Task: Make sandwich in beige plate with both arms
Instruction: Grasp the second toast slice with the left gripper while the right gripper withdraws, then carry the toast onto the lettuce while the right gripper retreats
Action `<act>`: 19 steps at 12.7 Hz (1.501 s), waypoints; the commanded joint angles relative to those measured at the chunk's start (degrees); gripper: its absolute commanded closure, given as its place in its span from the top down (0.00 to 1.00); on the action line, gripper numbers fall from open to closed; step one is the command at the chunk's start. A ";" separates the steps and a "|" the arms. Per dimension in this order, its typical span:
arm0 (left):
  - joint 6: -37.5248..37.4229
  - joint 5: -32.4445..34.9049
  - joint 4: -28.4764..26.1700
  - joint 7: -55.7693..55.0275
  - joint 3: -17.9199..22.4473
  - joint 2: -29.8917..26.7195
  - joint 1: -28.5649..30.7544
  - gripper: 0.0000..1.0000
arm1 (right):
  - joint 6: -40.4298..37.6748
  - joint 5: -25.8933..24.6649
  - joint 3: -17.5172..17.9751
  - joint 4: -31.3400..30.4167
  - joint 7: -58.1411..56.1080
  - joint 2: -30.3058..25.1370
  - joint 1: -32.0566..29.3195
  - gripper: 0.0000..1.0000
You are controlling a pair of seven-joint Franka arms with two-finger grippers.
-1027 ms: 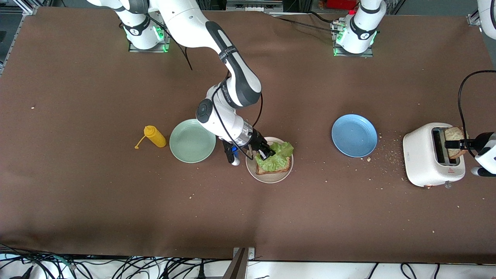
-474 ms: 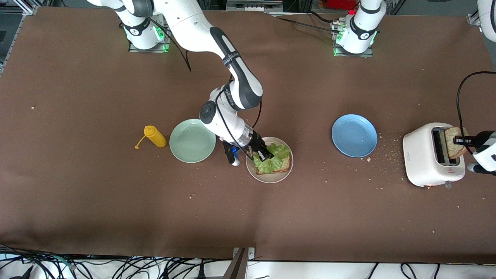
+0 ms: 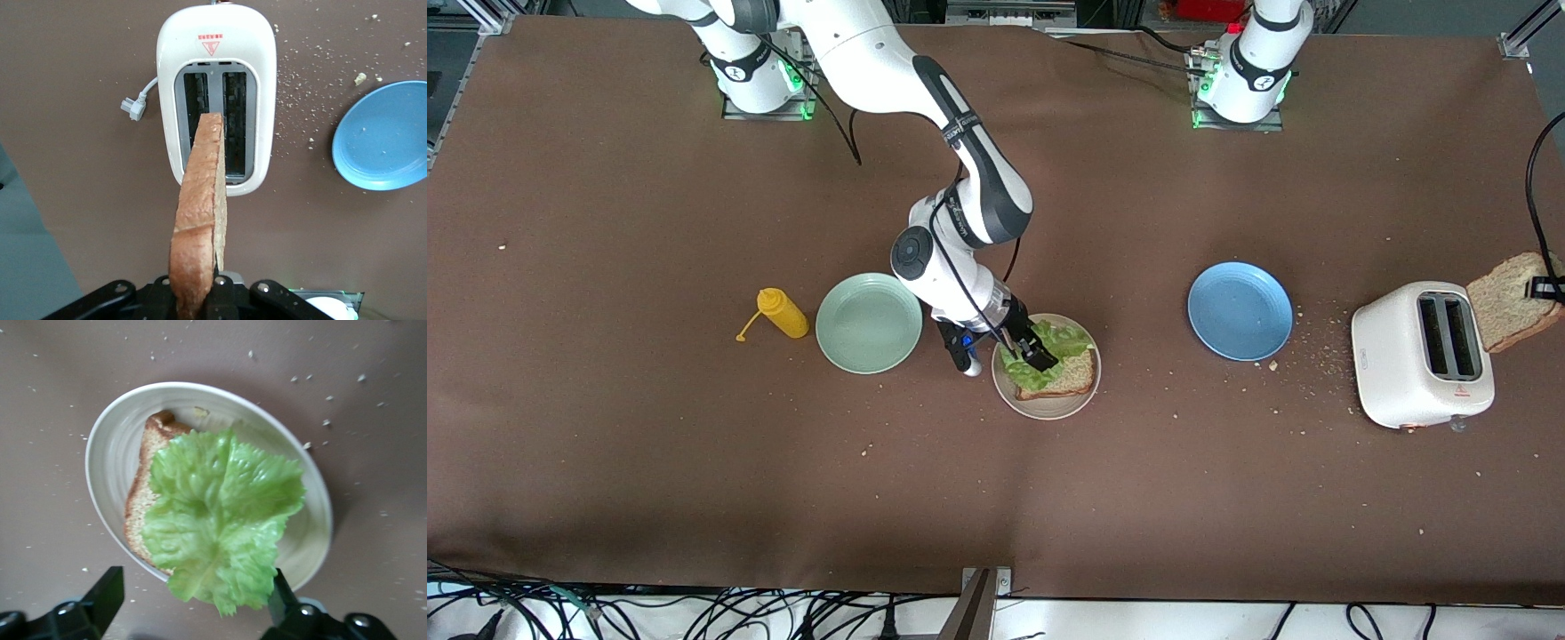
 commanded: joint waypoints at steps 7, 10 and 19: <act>-7.34 -43.48 1.39 -8.19 0.14 8.11 -8.11 0.00 | -28.64 -18.61 -12.38 -2.53 -9.14 -12.44 0.57 1.00; 0.60 -51.55 0.51 -18.74 0.23 13.22 -19.08 0.00 | -39.97 -18.52 -20.20 -2.53 -20.74 -15.43 0.39 1.00; 26.05 -65.71 -1.95 -25.54 0.23 22.20 -32.03 0.00 | -53.80 -26.03 -20.96 -1.56 -45.12 -23.59 -9.61 1.00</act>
